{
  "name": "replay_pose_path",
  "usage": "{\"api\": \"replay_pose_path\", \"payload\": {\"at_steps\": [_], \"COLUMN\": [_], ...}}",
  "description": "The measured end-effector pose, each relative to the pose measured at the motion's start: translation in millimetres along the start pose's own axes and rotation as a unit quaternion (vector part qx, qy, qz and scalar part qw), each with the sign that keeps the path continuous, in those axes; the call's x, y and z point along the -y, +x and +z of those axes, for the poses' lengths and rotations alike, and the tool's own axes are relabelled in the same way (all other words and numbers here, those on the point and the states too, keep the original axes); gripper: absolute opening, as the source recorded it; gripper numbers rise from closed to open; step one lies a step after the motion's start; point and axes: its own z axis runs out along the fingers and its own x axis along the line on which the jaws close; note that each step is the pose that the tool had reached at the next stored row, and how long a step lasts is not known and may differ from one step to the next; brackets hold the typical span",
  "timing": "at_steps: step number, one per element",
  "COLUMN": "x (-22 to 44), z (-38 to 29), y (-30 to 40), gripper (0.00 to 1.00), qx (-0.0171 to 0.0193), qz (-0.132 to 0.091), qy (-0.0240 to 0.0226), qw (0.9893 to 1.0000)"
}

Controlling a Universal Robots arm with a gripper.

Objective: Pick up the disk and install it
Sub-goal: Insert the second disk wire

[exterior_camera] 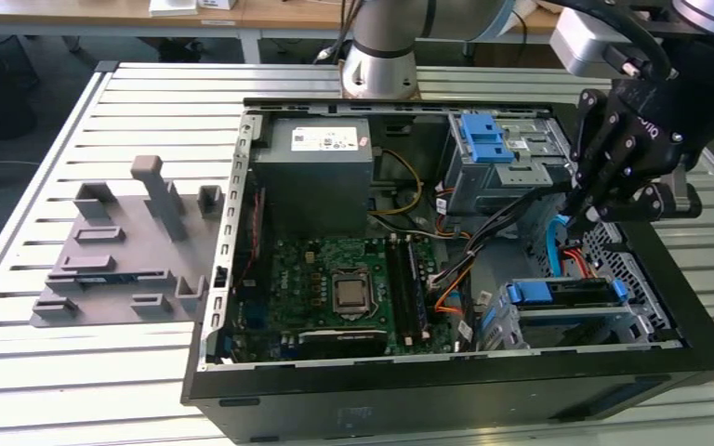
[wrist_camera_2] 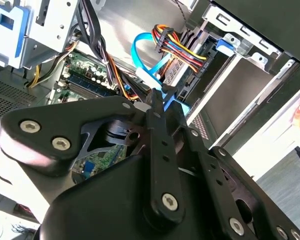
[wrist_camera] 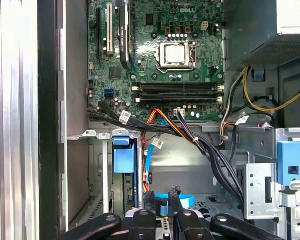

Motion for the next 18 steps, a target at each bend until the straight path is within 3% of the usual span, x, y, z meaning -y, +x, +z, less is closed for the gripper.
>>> {"api": "replay_pose_path", "payload": {"at_steps": [9,13,18], "x": [0.0,0.0,0.3], "z": [0.6,1.1,3.0], "y": [-0.4,-0.6,-1.5], "gripper": [0.25,0.25,0.25], "qx": [-0.0005,-0.0039,-0.0045], "qz": [0.0,0.0,0.0], "qy": [0.0,0.0002,0.0002], "qw": [1.0,1.0,1.0]}}
